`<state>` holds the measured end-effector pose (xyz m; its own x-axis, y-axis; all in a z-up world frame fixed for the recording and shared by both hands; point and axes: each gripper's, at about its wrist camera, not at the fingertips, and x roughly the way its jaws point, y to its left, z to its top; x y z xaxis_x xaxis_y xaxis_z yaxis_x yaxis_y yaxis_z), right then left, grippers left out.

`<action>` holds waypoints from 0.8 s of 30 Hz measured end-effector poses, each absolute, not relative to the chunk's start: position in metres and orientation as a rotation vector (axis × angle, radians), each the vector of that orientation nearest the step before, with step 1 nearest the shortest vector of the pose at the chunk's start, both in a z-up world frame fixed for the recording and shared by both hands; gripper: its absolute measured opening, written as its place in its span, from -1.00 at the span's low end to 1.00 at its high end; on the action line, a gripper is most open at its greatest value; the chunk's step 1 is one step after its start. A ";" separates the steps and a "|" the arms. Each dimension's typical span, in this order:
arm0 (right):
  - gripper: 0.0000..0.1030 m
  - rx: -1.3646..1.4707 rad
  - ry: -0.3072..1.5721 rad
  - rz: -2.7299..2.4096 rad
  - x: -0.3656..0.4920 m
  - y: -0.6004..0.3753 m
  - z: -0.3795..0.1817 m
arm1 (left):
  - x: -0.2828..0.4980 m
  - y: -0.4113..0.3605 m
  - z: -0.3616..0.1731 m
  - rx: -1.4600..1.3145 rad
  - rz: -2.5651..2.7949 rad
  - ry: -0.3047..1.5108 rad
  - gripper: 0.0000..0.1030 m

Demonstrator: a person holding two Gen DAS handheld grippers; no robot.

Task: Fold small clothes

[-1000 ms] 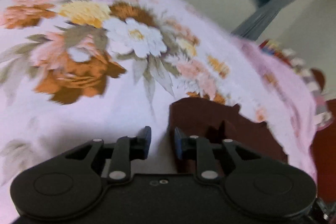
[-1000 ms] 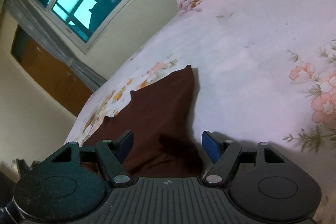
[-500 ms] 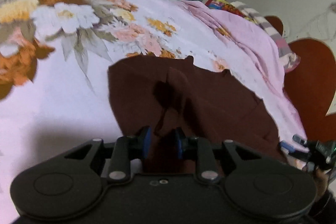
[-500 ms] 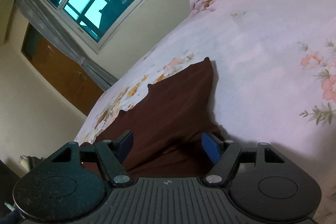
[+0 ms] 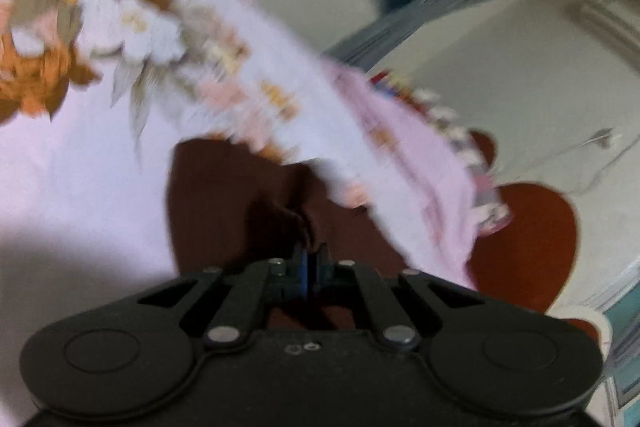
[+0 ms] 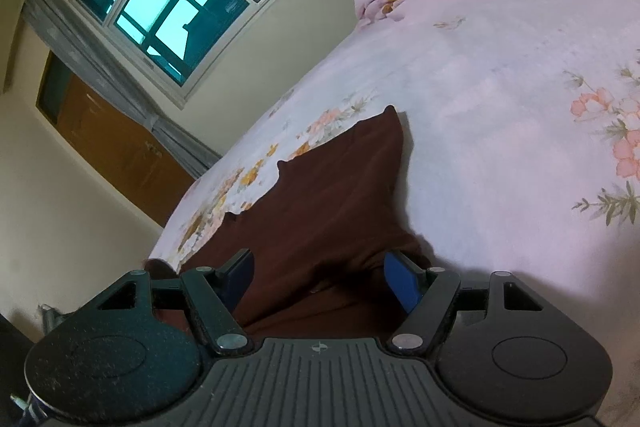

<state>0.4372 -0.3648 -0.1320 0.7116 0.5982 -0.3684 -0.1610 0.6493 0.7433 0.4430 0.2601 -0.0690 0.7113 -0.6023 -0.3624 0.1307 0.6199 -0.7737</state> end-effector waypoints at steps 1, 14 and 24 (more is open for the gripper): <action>0.39 0.754 0.645 0.464 0.436 -0.366 -0.131 | 0.432 0.262 -0.062 -0.791 -0.448 0.646 -0.96; 0.39 0.667 0.588 0.465 0.438 -0.387 -0.105 | 0.373 0.285 -0.092 -0.723 -0.281 0.786 0.05; 0.39 0.382 0.717 0.334 0.563 -0.359 -0.100 | 0.446 0.248 -0.074 -0.394 -0.372 0.814 -0.03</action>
<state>0.5632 -0.3591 -0.1004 0.7065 0.4212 -0.5687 -0.1645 0.8793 0.4469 0.4463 0.2477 -0.0745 0.6305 -0.4635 -0.6226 0.1676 0.8645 -0.4739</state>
